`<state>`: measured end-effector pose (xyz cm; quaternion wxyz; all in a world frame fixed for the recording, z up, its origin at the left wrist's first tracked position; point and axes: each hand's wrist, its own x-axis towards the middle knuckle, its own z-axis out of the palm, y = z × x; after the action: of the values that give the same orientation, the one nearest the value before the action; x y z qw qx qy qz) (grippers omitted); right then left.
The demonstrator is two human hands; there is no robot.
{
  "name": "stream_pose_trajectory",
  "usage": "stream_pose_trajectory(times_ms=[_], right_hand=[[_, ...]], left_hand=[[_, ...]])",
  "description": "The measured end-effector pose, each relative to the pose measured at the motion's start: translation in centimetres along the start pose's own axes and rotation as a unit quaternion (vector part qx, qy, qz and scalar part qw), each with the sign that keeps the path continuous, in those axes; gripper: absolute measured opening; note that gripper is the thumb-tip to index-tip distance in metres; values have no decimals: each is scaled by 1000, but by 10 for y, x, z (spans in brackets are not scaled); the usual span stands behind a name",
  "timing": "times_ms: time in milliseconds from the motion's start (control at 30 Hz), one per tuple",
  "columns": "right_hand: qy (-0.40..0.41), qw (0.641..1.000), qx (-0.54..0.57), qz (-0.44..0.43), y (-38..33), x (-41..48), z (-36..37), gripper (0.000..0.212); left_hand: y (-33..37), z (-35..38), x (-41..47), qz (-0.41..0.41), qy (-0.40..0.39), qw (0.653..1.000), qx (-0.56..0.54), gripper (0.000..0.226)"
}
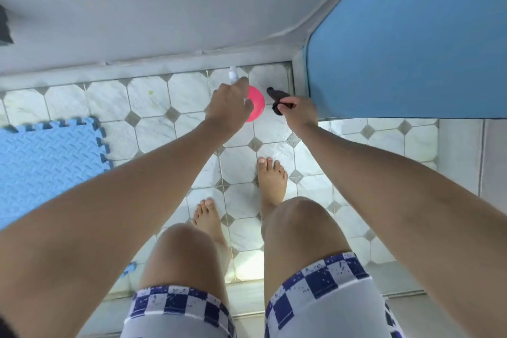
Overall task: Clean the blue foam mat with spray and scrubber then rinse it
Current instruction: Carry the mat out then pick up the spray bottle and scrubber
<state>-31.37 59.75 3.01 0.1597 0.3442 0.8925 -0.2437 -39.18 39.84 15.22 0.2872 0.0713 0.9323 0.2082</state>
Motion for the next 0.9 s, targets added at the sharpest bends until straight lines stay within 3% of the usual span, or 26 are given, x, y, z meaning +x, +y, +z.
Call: stream_pose_trajectory(times_ms=[33, 67, 167, 333, 567, 667, 900], right_hand=[[-39, 999, 3, 9, -36, -12, -39, 24], [-114, 990, 85, 26, -57, -41, -70, 20], [-123, 971, 189, 80, -77, -119, -167, 15], [-42, 920, 350, 171, -74, -258, -336, 21], [62, 840, 509, 178, -26, -409, -509, 31], [116, 769, 586, 228, 9, -466, -551, 27], [256, 560, 728, 301, 87, -541, -620, 29]], left_hand=[[7, -18, -16, -1, -3, 1000, -5, 19], [14, -39, -34, 1, -7, 1000, -8, 18], [44, -119, -88, 17, -24, 1000, -11, 15], [136, -266, -191, 145, -91, 985, 19, 13], [305, -375, -312, 368, -162, 901, 162, 19], [376, -378, -349, 419, -179, 866, 207, 25], [577, -337, -417, 536, -173, 792, 234, 23]])
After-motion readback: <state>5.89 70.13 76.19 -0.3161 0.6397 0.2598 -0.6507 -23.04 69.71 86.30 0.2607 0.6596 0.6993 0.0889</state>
